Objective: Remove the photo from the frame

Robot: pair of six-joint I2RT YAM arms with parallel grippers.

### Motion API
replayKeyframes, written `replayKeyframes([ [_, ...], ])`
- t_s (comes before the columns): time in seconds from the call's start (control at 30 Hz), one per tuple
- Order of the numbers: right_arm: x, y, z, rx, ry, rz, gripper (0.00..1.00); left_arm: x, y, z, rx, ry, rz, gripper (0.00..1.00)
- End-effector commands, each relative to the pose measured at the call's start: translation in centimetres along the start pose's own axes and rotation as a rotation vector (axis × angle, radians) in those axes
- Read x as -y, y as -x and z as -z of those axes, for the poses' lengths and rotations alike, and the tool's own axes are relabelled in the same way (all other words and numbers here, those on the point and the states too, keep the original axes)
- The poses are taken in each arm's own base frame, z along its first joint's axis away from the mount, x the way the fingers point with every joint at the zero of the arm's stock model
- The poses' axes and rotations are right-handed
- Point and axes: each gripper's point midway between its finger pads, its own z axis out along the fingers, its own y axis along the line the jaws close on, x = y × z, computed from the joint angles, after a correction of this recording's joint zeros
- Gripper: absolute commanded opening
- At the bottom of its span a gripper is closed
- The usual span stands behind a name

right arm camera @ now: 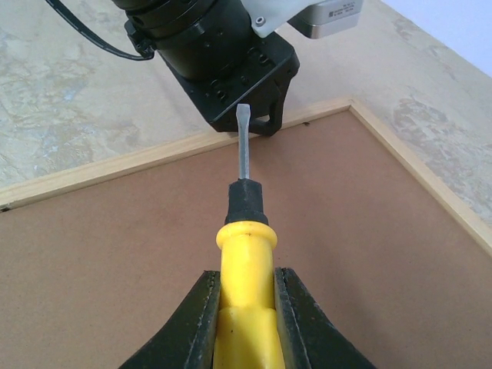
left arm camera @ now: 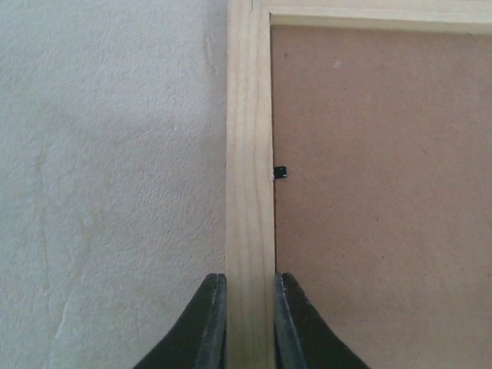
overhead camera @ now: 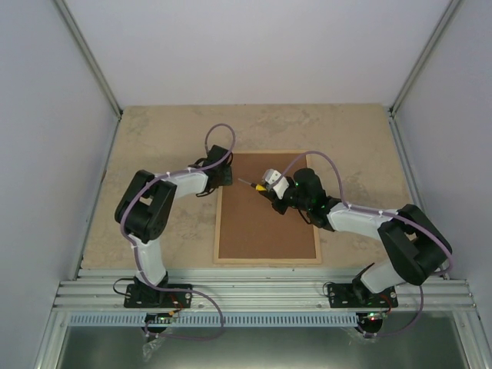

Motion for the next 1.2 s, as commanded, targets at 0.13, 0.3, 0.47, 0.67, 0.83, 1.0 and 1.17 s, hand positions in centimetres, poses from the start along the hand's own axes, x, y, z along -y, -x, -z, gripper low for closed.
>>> replayKeyframes([
  [0.13,0.3,0.6,0.4,0.022,-0.010,0.008,0.01,-1.1,-3.5,1.0,-0.109,-0.003,-0.042,0.00],
  [0.3,0.3,1.1,0.7,0.032,-0.010,0.010,0.01,-1.7,-3.9,2.3,-0.100,0.003,-0.039,0.00],
  [0.47,0.1,1.5,0.9,0.040,0.002,0.013,0.00,-1.6,-4.7,3.3,-0.118,-0.033,-0.033,0.00],
  [0.67,-0.5,1.4,0.3,0.023,0.055,0.018,0.01,-1.8,-6.8,4.0,-0.149,-0.068,0.001,0.00],
  [0.83,-0.9,1.3,-0.5,0.006,0.097,0.034,0.00,-1.2,-7.5,4.7,-0.145,-0.121,0.007,0.00],
  [1.0,-0.9,0.3,-2.1,-0.055,0.131,0.058,0.00,-1.0,-7.8,4.6,-0.151,-0.127,0.004,0.00],
  [1.17,-0.9,-0.2,-3.7,-0.097,0.168,0.077,0.00,-1.4,-6.1,5.6,-0.070,-0.111,0.042,0.15],
])
